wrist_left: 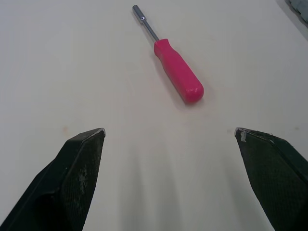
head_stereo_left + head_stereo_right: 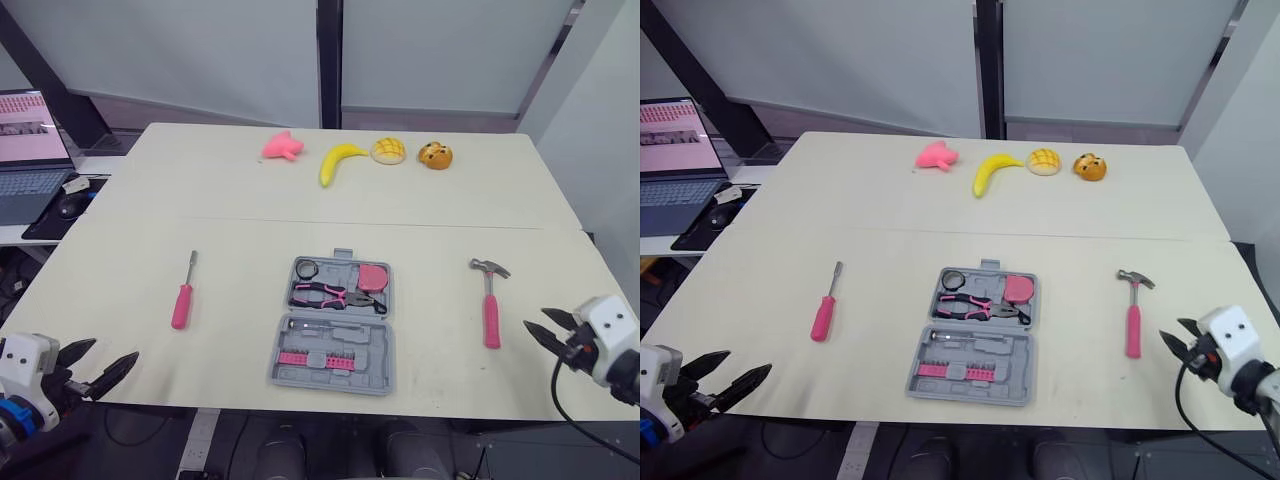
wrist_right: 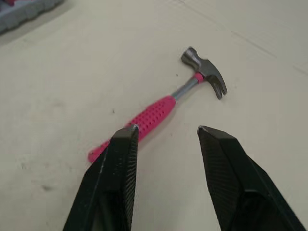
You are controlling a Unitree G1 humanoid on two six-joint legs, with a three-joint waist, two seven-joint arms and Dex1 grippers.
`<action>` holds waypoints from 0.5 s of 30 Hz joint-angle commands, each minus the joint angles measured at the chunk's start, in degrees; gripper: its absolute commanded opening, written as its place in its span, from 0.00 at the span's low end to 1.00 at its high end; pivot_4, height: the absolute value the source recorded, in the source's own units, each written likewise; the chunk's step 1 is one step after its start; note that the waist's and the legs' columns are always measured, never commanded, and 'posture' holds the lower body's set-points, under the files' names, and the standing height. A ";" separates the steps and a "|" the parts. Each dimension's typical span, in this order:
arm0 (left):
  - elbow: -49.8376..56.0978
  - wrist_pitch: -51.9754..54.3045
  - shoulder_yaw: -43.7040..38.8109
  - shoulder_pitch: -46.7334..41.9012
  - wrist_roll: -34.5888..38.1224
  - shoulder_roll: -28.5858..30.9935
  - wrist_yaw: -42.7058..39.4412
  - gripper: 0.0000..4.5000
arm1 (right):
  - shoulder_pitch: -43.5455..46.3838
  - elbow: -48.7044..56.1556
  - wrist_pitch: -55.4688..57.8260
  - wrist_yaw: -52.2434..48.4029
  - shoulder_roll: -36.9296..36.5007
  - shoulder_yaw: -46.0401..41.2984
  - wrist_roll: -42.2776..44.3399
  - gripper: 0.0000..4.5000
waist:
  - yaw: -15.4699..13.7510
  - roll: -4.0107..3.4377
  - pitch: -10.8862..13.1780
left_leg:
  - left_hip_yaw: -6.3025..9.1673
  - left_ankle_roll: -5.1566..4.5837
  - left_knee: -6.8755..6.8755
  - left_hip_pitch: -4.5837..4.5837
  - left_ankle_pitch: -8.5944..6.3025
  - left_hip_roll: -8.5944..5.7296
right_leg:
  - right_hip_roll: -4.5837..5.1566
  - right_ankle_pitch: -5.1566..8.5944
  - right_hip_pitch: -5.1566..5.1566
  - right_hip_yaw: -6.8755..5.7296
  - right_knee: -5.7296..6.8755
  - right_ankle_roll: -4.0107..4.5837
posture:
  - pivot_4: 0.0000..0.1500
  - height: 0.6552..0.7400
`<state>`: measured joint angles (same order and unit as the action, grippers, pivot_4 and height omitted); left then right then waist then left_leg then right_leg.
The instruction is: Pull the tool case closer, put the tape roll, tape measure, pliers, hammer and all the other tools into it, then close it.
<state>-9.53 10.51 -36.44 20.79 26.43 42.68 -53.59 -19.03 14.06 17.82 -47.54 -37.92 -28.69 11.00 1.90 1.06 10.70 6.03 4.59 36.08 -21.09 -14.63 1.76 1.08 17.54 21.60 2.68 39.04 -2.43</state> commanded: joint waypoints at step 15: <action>1.60 0.47 -2.45 0.18 0.96 1.61 -0.53 1.00 | -0.27 -0.22 -2.48 0.37 -3.35 2.75 -0.30 1.00 | 0.03 0.03 -0.01 | -0.16 0.02 -0.04 0.24 -0.01 0.01 | 0.04 0.08 -0.20 0.13 -0.04 0.06 | 1.00 1.00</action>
<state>-9.50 10.93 -36.50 20.48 26.60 43.15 -53.68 -19.49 13.13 15.76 -47.53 -40.15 -25.55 10.30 1.93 1.08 10.69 5.88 4.61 36.04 -20.86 -14.65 1.77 1.12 17.62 21.40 2.82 39.00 -2.36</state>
